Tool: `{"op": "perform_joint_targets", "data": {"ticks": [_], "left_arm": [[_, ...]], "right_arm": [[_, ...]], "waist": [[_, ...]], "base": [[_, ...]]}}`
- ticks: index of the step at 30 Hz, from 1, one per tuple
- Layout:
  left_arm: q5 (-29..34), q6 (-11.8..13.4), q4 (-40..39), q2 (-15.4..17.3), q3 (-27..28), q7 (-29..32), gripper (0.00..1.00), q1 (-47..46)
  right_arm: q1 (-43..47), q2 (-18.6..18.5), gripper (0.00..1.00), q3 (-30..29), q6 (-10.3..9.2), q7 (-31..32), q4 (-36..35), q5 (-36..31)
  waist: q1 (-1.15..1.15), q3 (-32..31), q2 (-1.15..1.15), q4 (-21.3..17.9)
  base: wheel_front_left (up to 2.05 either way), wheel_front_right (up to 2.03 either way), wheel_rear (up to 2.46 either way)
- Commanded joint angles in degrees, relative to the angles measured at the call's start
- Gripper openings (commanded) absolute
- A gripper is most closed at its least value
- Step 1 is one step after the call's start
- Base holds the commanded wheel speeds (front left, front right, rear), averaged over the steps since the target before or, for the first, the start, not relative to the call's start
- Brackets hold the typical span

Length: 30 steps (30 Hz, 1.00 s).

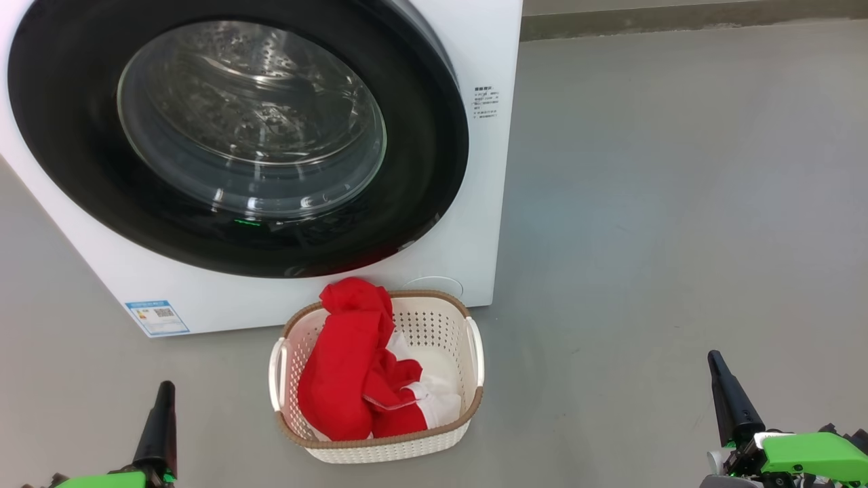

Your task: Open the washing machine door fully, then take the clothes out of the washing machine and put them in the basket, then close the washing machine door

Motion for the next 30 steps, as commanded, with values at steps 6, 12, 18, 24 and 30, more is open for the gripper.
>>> {"op": "perform_joint_targets", "data": {"ticks": [6, 12, 18, 24, 30], "left_arm": [[0.4, -0.7, -1.0, 0.8, 2.0, 0.2, 0.00, -2.4], [0.4, -0.7, -1.0, 0.8, 2.1, 0.2, 0.00, -2.4], [0.5, -0.7, -1.0, 0.7, 2.1, 0.2, 0.00, -2.4], [0.5, -0.7, -1.0, 0.7, 2.1, 0.3, 0.00, -2.4], [0.5, -0.7, -1.0, 0.7, 2.2, 0.3, 0.00, -2.4]], "right_arm": [[-2.6, -0.1, 0.00, 0.9, 0.09, 0.5, -1.4, -0.3], [-2.6, -0.1, 0.00, 0.9, 0.09, 0.5, -1.4, -0.3], [-2.6, -0.1, 0.00, 0.8, 0.09, 0.6, -1.4, -0.4], [-2.6, 0.0, 0.00, 0.8, 0.09, 0.6, -1.4, -0.4], [-2.6, 0.0, 0.00, 0.8, 0.09, 0.6, -1.4, -0.4]], "waist": [[0.00, 0.0, 0.00, 0.0], [0.00, 0.0, 0.00, 0.0], [0.00, 0.0, 0.00, 0.0], [0.00, 0.0, 0.00, 0.0], [0.00, 0.0, 0.00, 0.0]], "base": [[0.00, 0.00, 0.00], [0.00, 0.00, 0.00], [0.00, 0.00, 0.00], [0.00, 0.00, 0.00], [0.00, 0.00, 0.00]]}}
